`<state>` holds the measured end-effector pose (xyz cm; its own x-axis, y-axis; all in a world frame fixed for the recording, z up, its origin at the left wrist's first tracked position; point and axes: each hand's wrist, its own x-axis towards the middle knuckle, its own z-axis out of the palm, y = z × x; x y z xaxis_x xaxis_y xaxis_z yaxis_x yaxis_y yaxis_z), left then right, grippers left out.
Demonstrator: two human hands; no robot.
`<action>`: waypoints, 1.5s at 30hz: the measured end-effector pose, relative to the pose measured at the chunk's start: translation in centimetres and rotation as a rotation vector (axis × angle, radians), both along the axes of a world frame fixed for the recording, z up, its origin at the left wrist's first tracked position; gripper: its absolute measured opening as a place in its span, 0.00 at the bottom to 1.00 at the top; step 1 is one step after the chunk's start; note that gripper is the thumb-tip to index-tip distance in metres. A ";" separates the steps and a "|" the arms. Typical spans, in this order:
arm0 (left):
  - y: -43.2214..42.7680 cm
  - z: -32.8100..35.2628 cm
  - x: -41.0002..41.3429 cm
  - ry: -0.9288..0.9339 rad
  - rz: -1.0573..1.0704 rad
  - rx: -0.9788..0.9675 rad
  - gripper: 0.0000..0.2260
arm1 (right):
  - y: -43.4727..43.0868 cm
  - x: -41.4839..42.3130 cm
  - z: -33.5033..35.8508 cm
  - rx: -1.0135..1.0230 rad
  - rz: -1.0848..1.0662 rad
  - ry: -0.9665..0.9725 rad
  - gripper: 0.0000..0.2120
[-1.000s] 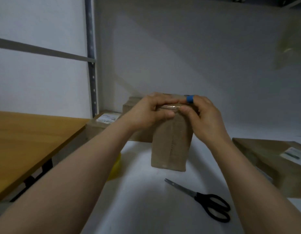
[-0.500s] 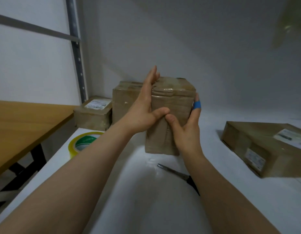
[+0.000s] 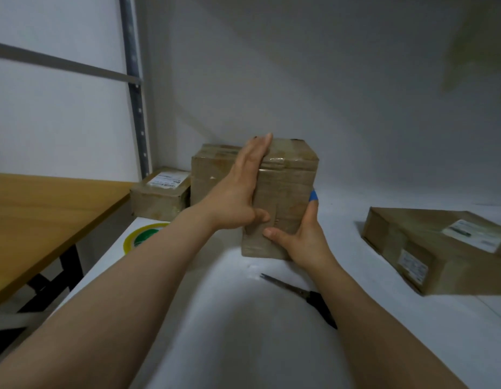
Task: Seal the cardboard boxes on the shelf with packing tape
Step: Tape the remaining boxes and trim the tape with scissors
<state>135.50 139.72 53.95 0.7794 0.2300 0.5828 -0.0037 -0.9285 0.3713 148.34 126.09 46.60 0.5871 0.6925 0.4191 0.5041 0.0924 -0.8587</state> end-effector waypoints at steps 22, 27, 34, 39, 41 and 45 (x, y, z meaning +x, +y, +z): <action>-5.5 -3.2 -4.4 -0.501 0.002 -0.084 0.37 | -2.7 -0.1 1.1 -0.396 -0.053 -0.081 0.25; -6.8 -4.0 -4.8 -0.464 0.023 0.112 0.34 | -4.8 0.2 4.4 -0.326 -0.010 0.445 0.16; -6.6 -3.7 -4.1 -0.608 0.280 -0.039 0.33 | -9.0 0.3 8.4 0.035 0.026 0.931 0.36; -4.2 -1.6 -3.6 -0.326 0.284 -0.537 0.33 | -8.0 -0.7 7.9 -0.063 0.065 0.577 0.30; -5.2 -1.1 -3.1 -0.251 0.247 -0.336 0.37 | -7.2 -0.6 7.2 -0.014 0.057 0.589 0.29; -7.0 1.6 -2.1 -0.119 0.294 0.086 0.33 | -6.9 0.4 5.1 -0.042 0.074 0.797 0.36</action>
<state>133.43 132.67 55.54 0.6120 0.3811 0.6930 0.2304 -0.9241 0.3047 148.72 119.15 51.68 0.6504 0.7476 -0.1343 -0.2685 0.0609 -0.9613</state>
